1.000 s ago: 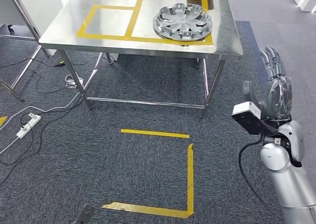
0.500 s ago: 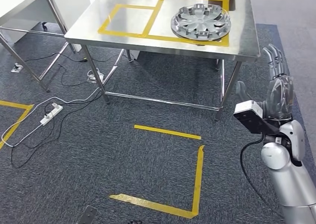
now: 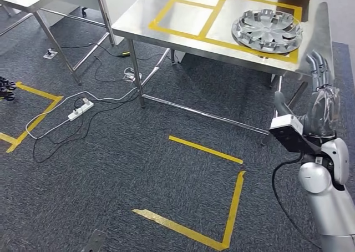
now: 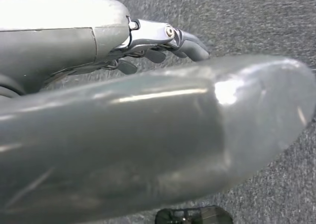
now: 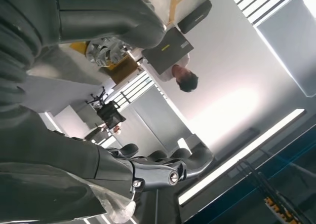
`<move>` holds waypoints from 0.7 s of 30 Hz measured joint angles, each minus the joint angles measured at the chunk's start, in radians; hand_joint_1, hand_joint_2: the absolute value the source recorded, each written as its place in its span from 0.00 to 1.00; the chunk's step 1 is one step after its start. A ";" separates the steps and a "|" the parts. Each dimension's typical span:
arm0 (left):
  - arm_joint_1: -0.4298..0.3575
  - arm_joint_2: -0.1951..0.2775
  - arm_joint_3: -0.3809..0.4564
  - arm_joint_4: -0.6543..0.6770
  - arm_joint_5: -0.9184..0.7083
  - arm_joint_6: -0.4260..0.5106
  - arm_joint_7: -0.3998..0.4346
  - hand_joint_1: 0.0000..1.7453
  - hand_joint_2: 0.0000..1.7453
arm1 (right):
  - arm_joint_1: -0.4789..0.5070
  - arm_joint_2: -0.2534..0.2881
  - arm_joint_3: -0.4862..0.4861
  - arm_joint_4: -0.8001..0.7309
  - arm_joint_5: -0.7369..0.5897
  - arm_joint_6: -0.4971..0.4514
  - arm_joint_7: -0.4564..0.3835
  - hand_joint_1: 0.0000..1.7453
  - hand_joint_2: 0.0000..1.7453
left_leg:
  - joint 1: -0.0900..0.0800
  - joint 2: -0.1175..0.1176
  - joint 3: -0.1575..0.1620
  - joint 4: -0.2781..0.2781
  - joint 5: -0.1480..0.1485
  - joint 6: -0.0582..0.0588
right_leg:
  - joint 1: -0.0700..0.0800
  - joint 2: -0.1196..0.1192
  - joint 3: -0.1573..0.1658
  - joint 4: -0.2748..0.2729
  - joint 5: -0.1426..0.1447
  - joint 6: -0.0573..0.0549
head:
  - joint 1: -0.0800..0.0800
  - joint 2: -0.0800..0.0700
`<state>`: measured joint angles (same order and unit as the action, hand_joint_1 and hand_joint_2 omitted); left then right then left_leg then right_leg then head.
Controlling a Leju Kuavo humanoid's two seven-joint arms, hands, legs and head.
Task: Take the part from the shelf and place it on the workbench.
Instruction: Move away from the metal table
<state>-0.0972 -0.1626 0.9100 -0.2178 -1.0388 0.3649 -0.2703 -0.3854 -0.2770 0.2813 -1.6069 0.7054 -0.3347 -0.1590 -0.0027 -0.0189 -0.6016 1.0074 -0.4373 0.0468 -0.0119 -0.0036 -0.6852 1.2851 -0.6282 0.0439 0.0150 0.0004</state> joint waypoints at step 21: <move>-0.018 0.014 0.006 0.000 -0.004 0.006 0.009 0.00 0.00 | -0.080 0.013 0.023 0.006 0.010 0.016 -0.012 0.00 1.00 | -0.007 0.054 -0.010 0.035 -0.011 -0.036 | 0.001 -0.067 0.118 -0.266 0.137 -0.030 | -0.012 0.000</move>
<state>-0.1154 -0.1486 0.9164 -0.2178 -1.0427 0.3710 -0.2614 -0.4654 -0.2638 0.3042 -1.6010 0.7150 -0.3191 -0.1706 -0.0095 0.0355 -0.6119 1.0420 -0.4478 0.0105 -0.0106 -0.0706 -0.5671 1.0187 -0.4907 0.0137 0.0028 0.0004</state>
